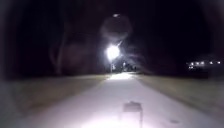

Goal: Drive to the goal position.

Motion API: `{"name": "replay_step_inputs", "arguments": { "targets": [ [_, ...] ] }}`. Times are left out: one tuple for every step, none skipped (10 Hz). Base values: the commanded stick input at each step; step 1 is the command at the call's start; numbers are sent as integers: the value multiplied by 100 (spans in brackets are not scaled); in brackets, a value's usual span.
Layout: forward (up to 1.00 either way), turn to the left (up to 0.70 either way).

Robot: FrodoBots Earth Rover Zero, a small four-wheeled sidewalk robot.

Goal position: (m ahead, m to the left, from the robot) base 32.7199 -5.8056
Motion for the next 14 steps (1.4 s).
{"name": "replay_step_inputs", "arguments": {
  "targets": [
    [70,0],
    [70,0],
    [70,0],
    [70,0],
    [70,0],
    [70,0],
    [70,0],
    [70,0],
    [70,0],
    [70,0],
    [70,0],
    [70,0],
    [70,0],
    [70,0]
  ]
}}
